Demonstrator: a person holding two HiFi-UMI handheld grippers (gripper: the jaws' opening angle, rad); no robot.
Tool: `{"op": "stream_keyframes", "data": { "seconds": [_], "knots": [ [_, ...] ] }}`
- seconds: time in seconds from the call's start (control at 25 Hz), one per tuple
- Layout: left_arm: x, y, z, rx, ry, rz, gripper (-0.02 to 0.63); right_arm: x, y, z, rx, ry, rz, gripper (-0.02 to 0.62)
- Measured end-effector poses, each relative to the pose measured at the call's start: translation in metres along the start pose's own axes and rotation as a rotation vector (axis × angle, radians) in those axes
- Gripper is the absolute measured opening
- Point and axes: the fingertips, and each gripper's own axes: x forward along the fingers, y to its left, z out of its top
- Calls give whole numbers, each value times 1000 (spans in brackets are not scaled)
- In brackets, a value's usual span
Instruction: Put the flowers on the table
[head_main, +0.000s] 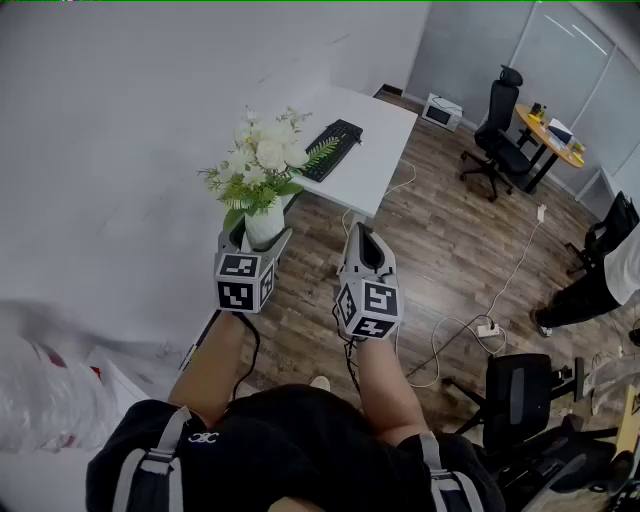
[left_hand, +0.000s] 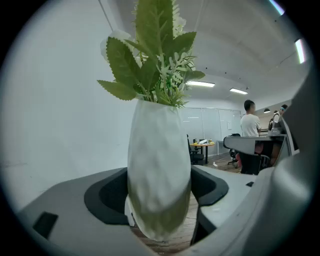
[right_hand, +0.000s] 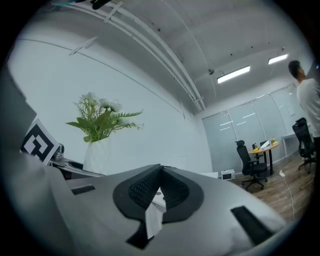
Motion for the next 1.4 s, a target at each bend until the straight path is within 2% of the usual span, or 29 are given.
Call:
{"op": "stream_keyframes", "data": {
  "seconds": [0.64,1.08,1.4],
  "knots": [
    [38,7,-8,-5,12,29,380,34,-19,-14,1,24,33,5],
    [80,-29,-1,-12,-2,39,380,45,-70,-14,-13,15,60,5],
    [99,-51,-8,-13,9,44,380,46,-96,-33,-5,39,79,5]
  ]
}}
